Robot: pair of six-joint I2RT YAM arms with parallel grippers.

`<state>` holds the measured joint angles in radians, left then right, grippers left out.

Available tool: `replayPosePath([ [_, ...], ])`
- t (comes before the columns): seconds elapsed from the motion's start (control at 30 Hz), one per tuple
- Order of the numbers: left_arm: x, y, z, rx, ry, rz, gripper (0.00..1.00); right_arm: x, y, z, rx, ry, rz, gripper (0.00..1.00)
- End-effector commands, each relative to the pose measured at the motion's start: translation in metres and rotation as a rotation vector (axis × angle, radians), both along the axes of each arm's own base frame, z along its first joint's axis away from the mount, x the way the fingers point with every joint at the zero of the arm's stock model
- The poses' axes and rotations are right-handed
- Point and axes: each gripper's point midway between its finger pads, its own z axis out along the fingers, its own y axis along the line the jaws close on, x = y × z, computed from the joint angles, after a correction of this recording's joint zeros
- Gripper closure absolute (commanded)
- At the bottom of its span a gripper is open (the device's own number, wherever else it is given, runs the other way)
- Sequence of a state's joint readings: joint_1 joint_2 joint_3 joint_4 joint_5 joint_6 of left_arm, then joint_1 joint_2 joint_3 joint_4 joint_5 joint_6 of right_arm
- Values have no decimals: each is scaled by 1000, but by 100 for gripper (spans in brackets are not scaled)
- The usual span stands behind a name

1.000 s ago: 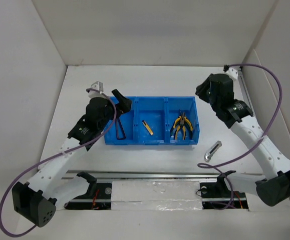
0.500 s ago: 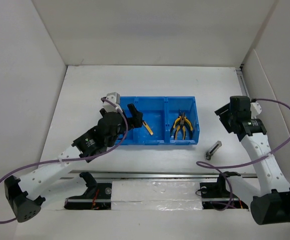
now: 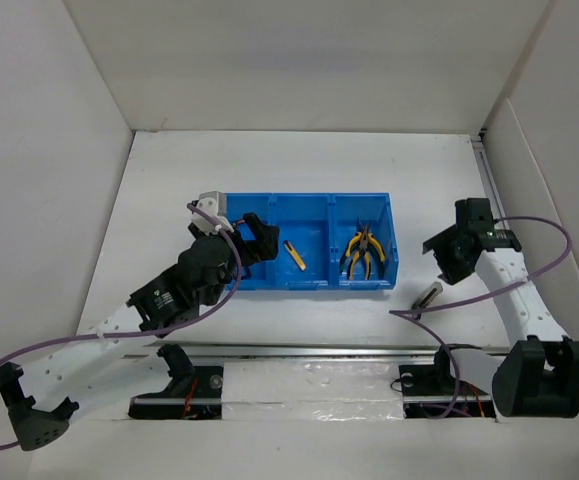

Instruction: Sort the tools into containers

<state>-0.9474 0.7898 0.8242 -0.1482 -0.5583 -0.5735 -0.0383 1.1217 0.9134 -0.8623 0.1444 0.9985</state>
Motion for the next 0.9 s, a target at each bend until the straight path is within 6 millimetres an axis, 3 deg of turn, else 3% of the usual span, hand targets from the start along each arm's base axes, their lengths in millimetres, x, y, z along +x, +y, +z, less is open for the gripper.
replayPosePath([
  [0.0,2,0,4,8,-26,1,1,-7,7,-22,41,64,13,30],
  [0.2,10,-7,-8,58,-3,13,1,-15,18,-60,112,163,51,30],
  [0.4,15,-11,-14,95,18,23,1,-34,14,-87,123,269,50,30],
  [0.87,13,-5,-11,83,4,39,1,-45,13,-103,138,302,5,31],
])
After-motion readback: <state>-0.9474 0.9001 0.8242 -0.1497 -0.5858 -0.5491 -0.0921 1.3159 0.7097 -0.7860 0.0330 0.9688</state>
